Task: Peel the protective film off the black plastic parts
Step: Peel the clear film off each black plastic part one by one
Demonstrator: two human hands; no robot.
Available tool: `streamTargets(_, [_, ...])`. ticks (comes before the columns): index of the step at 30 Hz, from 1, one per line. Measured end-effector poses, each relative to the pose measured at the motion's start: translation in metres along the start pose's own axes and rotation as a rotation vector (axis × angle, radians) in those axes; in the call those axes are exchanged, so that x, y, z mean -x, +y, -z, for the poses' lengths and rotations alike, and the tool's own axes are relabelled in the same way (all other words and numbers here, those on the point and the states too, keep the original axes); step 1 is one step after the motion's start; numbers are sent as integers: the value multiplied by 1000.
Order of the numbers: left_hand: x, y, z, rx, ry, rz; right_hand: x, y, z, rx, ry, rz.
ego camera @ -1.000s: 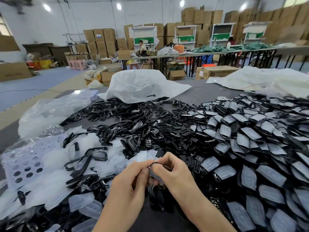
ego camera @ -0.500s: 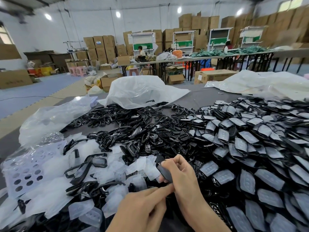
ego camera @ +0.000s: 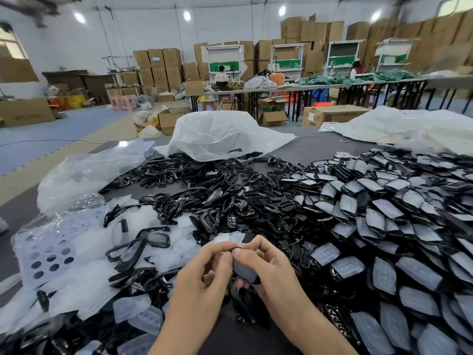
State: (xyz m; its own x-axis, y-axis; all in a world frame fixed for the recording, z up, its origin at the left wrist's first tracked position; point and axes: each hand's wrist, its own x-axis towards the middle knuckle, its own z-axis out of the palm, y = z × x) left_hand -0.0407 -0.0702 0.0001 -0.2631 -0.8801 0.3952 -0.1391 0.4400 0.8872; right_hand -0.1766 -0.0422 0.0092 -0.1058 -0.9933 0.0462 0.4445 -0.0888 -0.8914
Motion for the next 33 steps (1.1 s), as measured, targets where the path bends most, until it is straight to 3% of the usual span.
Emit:
streamTargets(6, [-7,-8,12,-92,154,26,4,5,1,396,-27,122])
streamTargets(12, [-5,-8,9,-98,148,7,6,-3,5,428,-4,92])
streamTargets(15, [2,-7,9,-239,57,-84,-7,-45,28,397,189,178])
streamTargets(19, [11,-4,0,-424,-97,-190,-35,-134,86,436,545,431])
streamTargets(24, [10,1,-3,-602,-251,-259,-37,-163,139,279,859,343])
streamTargets(29, [12,-4,-9,-748,-516,-212,-20,-110,104,401,731,312])
streamTargets(33, [12,-7,-7,-931,-375,-438,-12,-47,52,849,484,308])
